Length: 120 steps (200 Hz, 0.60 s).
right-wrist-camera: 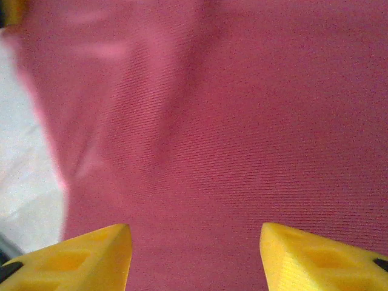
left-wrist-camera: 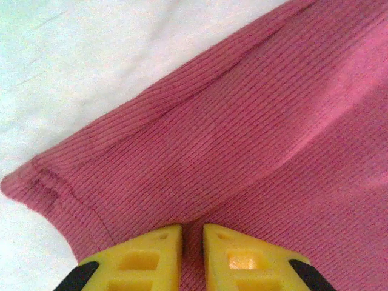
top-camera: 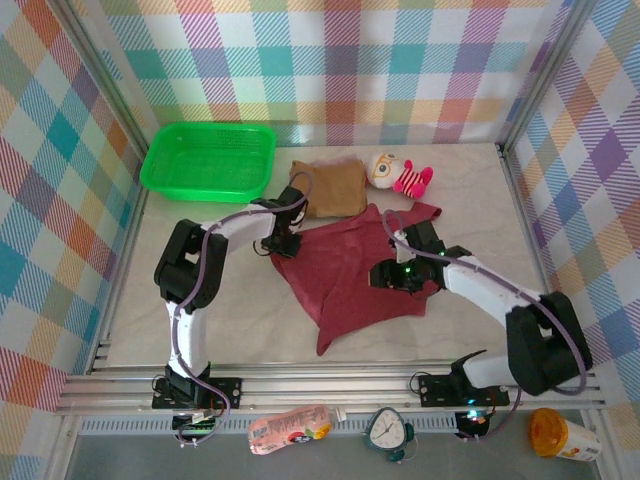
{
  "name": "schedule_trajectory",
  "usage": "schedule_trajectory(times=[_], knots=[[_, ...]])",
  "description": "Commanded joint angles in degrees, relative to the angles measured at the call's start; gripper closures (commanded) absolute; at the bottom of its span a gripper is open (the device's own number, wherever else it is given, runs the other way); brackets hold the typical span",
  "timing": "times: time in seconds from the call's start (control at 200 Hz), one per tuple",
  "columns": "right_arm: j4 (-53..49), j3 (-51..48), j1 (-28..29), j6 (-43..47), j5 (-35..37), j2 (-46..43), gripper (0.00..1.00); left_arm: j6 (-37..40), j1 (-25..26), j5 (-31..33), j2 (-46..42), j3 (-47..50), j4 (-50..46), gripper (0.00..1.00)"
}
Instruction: Fold and stack the tank tops
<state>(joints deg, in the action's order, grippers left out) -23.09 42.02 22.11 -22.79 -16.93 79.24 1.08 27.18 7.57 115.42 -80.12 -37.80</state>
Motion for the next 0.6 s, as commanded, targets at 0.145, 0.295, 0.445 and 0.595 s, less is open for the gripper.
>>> schedule_trajectory(times=[0.145,0.295,0.445,0.595], knots=[[-1.31,0.21,-1.37,-2.91,-1.73,9.89,0.44,4.50,-4.78,7.39,1.91,-3.11,-12.47,0.77],[-5.94,-0.81,-1.37,-3.44,-2.33,10.05,0.44,-3.52,-3.32,-2.04,-2.91,-5.02,-15.51,0.69],[-9.60,-4.88,-1.37,-7.43,0.27,3.31,0.43,-14.54,1.61,-12.52,-8.64,0.45,-12.28,0.67],[-12.62,-7.21,-2.63,-9.91,4.38,-0.78,0.40,-22.48,7.28,-17.24,-10.43,6.32,-5.85,0.67]])
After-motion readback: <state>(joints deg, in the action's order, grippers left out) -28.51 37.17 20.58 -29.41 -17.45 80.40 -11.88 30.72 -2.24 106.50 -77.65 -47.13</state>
